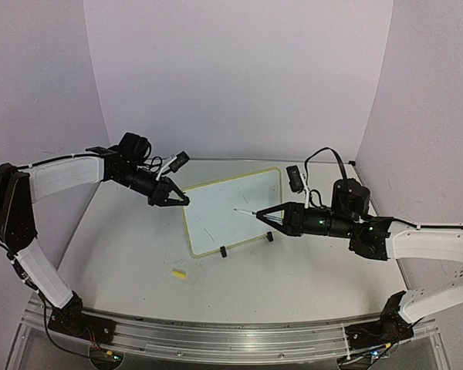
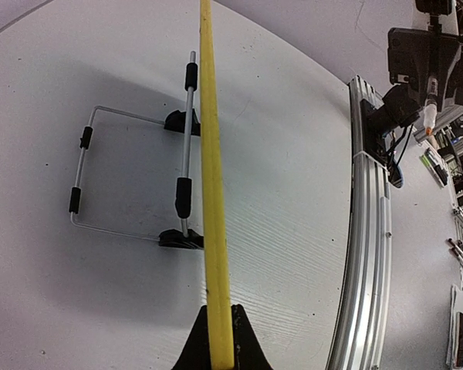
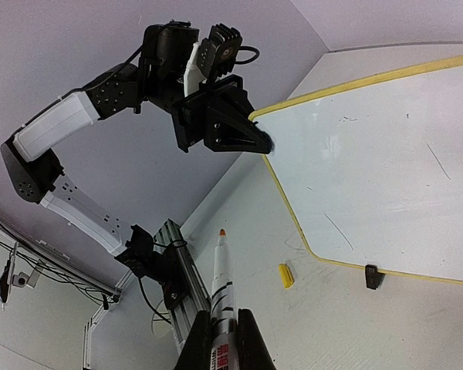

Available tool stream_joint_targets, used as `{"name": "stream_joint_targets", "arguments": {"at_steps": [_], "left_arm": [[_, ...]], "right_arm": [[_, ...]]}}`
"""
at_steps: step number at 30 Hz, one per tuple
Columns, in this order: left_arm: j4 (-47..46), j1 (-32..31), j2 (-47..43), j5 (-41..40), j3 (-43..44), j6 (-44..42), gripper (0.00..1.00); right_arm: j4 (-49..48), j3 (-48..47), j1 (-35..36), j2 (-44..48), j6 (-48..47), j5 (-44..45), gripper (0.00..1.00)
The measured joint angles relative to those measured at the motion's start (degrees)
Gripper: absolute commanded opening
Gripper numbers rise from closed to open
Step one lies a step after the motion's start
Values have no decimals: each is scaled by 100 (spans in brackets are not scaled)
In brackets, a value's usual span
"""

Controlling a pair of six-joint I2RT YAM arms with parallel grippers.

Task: Write a sentence on the whiteboard
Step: Hold the whiteboard at the center of the board, then write a sentence on the whiteboard.

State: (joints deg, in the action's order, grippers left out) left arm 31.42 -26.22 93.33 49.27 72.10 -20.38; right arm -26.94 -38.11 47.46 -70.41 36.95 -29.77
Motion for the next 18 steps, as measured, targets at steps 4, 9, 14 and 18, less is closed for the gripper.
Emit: {"name": "stream_joint_targets", "arguments": {"at_steps": [4,9,14,18], "left_arm": [[-5,-42,-117,14,-110,92,0],[6,-127,-159,11,-148,91,0],[4,-134,-161,5,-175,87,0],[4,-134,-161,-2,-175,84,0]], "right_arm": [[-1,-4,43,-66,-50,-13,0],[178,-172,385,-252,-323,62,0],[196,-515,485,-572,-524,161,0],[214,-913,444,-1033,-679,185,0]]}}
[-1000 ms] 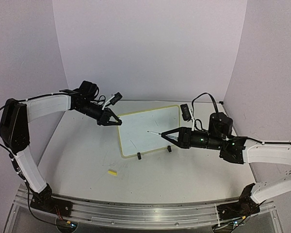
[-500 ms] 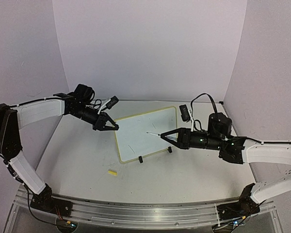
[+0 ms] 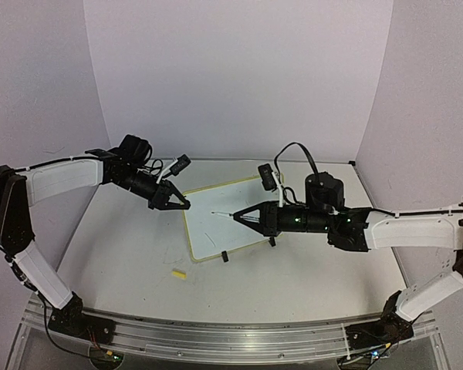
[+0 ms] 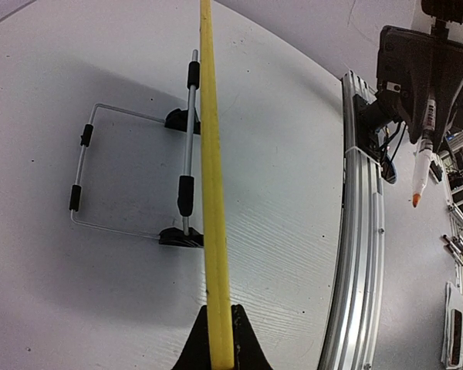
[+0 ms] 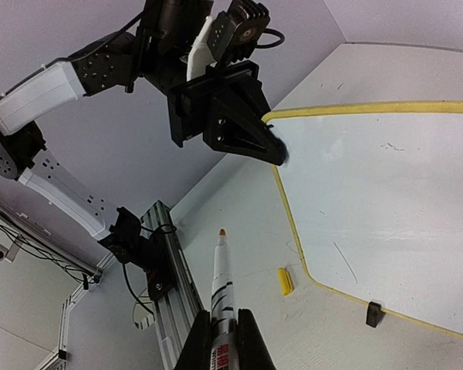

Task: Write a sentence on the whiteboard

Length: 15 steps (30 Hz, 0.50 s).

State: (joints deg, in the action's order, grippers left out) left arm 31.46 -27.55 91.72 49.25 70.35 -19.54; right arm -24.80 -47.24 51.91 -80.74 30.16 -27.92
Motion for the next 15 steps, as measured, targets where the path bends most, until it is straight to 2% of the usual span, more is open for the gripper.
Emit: {"name": "stream_joint_targets", "arguments": {"at_steps": [3,9,12,15], "left_arm": [[4,0,0,-33,0,-7,6],[61,-21,-23,-170,0,-24,37],[50,-45,-177,-269,-52,-10,45],[46,-52,-394,-374,-112,-2,49]], "right_arm": [[6,-314,-45,-369,-121,-19,0],[2,-770,-85,-819,-307,-26,0],[-5,-789,-88,-817,-366,-19,0],[1,-789,-88,-812,-411,-12,0]]}}
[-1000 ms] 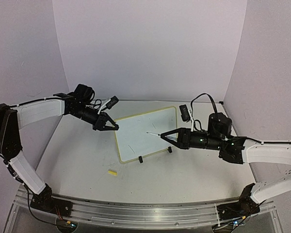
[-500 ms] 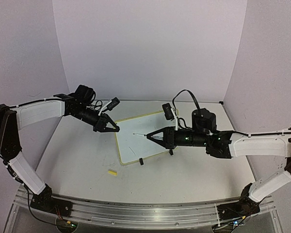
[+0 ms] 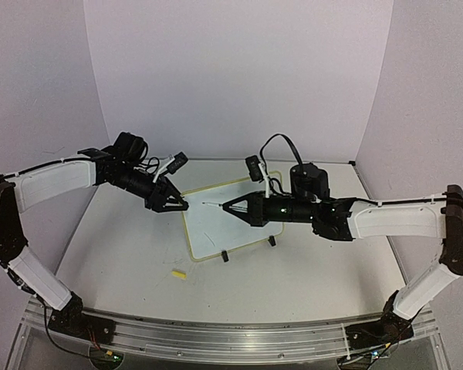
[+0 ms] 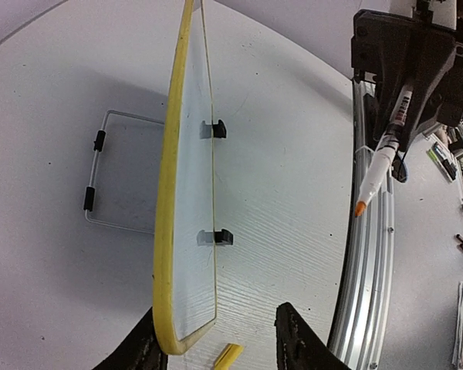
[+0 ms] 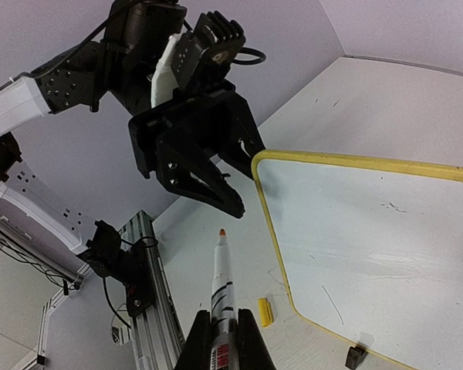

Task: Write a sentence on the whiteboard

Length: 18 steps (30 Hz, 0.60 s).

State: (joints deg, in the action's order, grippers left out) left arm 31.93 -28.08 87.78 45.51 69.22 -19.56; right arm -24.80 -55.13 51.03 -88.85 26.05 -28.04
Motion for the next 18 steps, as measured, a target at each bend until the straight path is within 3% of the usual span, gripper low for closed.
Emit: {"name": "stream_joint_targets", "arguments": {"at_steps": [10,18], "left_arm": [[8,0,-275,-492,-36,-52,36],[4,0,-275,-632,-39,-163,15]], "right_arm": [[178,-40,0,21,-110,21,0],[348,-503,2,-235,-233,58,0]]}}
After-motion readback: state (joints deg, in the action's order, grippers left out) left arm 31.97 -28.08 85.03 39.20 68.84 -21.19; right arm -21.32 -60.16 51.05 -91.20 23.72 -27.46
